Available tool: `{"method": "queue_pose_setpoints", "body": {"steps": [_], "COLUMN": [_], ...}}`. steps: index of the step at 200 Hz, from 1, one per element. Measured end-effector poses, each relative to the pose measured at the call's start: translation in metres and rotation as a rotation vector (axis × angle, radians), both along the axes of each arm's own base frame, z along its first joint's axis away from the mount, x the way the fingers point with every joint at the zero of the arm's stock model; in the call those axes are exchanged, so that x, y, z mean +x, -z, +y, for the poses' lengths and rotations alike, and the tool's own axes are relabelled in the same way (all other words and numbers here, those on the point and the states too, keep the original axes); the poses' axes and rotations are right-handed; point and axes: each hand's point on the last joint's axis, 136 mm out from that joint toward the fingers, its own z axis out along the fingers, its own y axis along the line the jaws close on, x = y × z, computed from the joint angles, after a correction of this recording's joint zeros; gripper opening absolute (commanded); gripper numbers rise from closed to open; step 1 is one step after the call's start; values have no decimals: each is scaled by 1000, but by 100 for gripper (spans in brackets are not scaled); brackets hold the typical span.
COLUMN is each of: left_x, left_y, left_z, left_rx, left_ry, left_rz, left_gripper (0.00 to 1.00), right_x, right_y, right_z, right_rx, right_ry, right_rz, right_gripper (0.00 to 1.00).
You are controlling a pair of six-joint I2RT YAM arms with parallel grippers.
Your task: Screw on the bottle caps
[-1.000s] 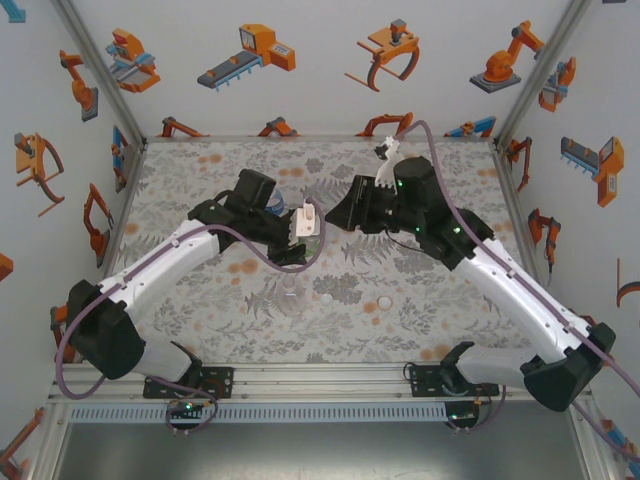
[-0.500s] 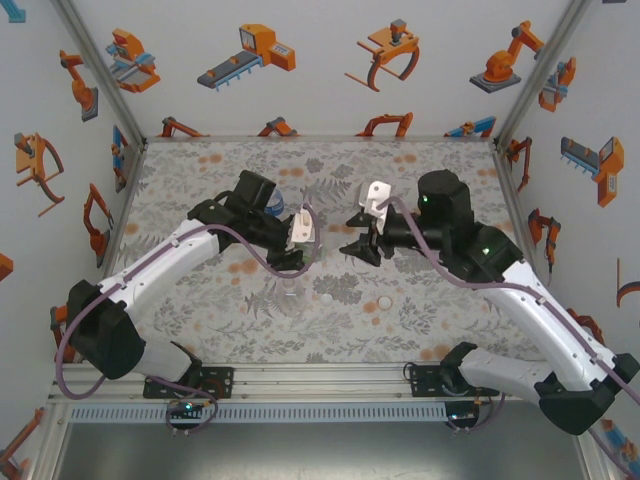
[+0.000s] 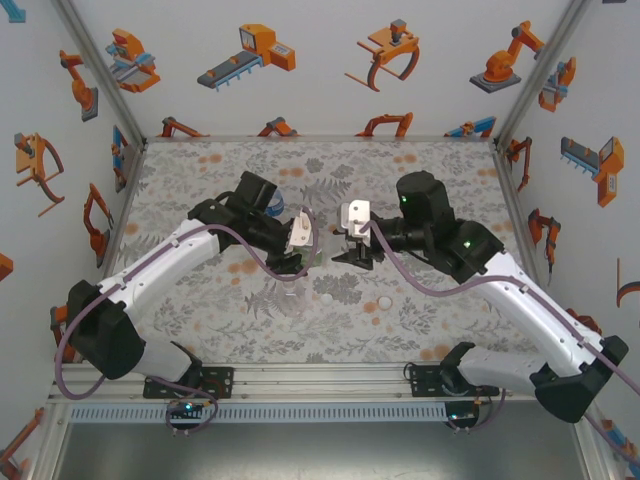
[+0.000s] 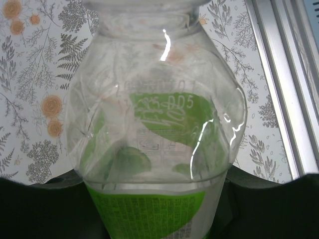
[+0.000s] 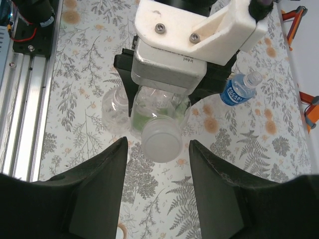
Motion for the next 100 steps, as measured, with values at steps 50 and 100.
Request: {"method": "queue_pose_setpoints", "body": {"steps": [50, 100], "left_x": [-3, -5], "left_y": [-2, -1], "left_z": [-1, -1], "left_rx": [-7, -2], "left_ry": [15, 22], "left_rz": [2, 5], "left_gripper": [0, 0], "right_x": [1, 2], "right_y": [6, 7], "right_z": [4, 5], "right_rx": [-14, -13], "right_ry": [-8, 14], "right_rz": [8, 39], "right_gripper": [38, 10]}}
